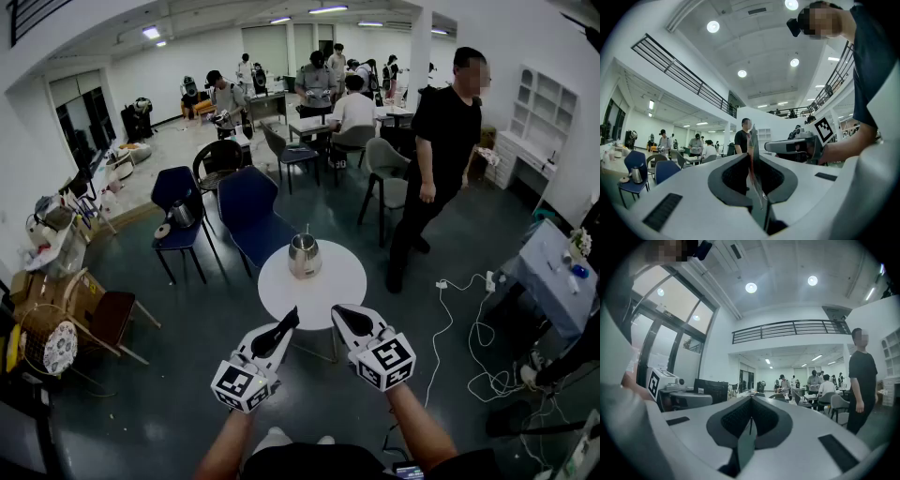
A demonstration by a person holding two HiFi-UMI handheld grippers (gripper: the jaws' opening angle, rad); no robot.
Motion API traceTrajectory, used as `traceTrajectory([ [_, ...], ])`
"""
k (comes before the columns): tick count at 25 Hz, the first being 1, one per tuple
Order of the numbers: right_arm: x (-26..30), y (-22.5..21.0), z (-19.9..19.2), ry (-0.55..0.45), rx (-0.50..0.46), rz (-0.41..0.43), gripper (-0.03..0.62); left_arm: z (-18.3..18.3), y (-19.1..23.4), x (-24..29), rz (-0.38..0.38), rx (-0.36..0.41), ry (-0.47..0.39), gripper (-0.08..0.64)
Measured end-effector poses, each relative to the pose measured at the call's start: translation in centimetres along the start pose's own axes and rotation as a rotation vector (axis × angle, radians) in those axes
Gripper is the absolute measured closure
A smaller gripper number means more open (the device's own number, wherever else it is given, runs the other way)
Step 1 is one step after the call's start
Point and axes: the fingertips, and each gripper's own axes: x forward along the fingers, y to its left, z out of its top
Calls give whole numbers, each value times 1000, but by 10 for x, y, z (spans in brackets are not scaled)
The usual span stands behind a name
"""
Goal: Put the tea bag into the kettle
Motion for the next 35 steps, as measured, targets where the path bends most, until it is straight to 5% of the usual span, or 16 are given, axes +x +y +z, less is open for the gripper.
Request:
traceTrajectory([
  [35, 11, -36, -10, 6, 2, -18, 577, -12, 15, 35, -22, -14, 7, 523],
])
